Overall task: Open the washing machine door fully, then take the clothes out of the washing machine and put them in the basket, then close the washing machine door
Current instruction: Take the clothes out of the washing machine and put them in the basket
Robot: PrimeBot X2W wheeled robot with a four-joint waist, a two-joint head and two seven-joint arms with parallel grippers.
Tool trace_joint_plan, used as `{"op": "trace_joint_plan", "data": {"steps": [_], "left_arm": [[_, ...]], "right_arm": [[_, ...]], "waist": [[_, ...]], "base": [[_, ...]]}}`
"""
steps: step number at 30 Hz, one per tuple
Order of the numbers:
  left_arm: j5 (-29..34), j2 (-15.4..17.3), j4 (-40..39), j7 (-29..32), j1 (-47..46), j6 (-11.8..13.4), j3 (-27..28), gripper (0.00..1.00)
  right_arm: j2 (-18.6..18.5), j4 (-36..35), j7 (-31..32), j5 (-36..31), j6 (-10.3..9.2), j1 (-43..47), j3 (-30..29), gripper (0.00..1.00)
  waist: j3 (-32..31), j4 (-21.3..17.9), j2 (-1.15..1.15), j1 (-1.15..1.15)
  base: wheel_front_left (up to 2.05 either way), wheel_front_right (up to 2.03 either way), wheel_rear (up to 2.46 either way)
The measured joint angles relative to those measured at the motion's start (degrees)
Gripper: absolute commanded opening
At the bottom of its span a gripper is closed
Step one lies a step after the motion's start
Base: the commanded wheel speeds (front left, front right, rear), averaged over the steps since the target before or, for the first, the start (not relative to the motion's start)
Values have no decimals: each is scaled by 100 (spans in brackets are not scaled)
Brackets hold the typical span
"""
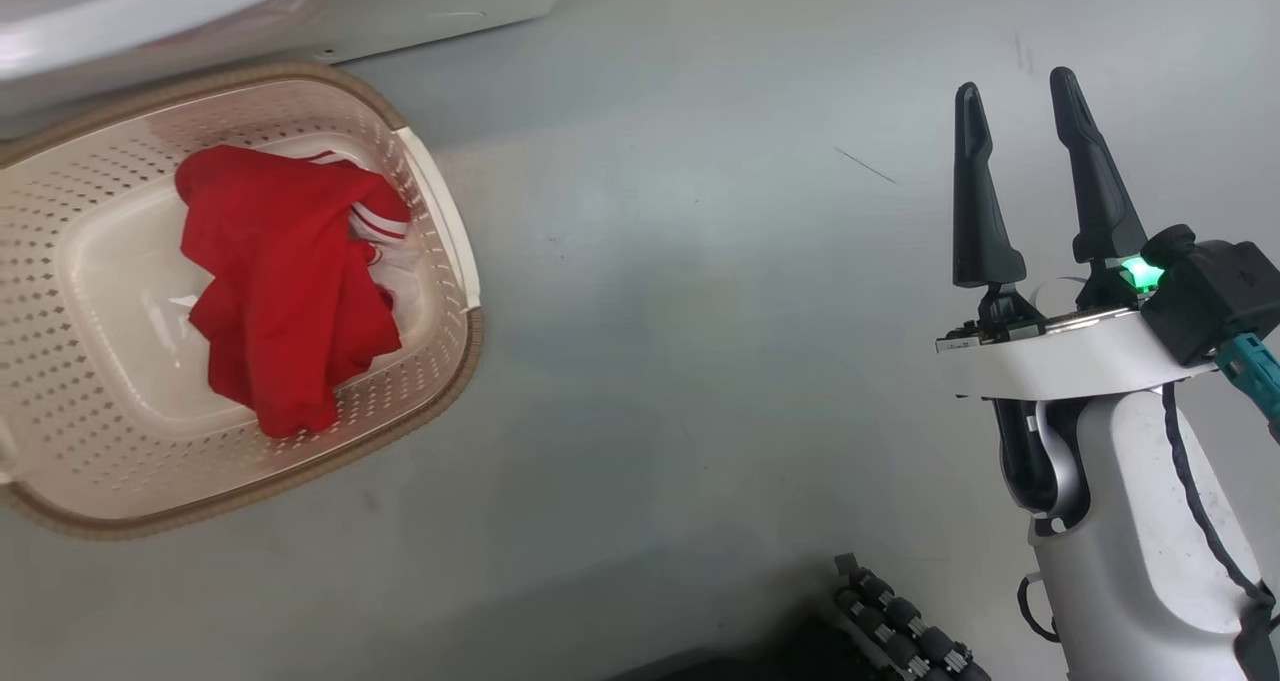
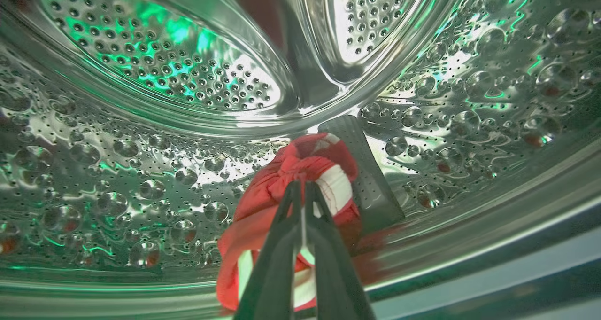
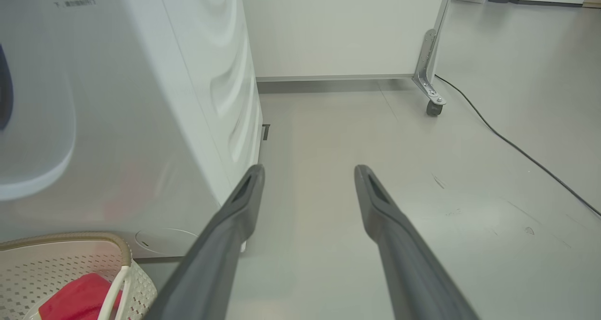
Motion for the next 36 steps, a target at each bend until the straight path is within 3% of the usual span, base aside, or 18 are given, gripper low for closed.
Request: {"op": "trace_joint_plan", "data": {"steps": [19,28,36], "left_arm": [[-411,-913,-623,-2002,1524,405,325,0],[-461,-1421,-1035,-3084,2435,486,478,0],[-442,-1666,-1340,-3793,3135,533,475,0]], "right_arm": [[-160,22,0,-368,36,160,-308,100],[-254,74,0,-526,80,347,-363,100],[-299,172,0,-617,83,622,-383,100]], "waist": [[-551,589,0,0],[-980,866,0,0],[-1428,1034,0,0]], "base": [[0,0,0],[0,0,0],[0,0,0]]}}
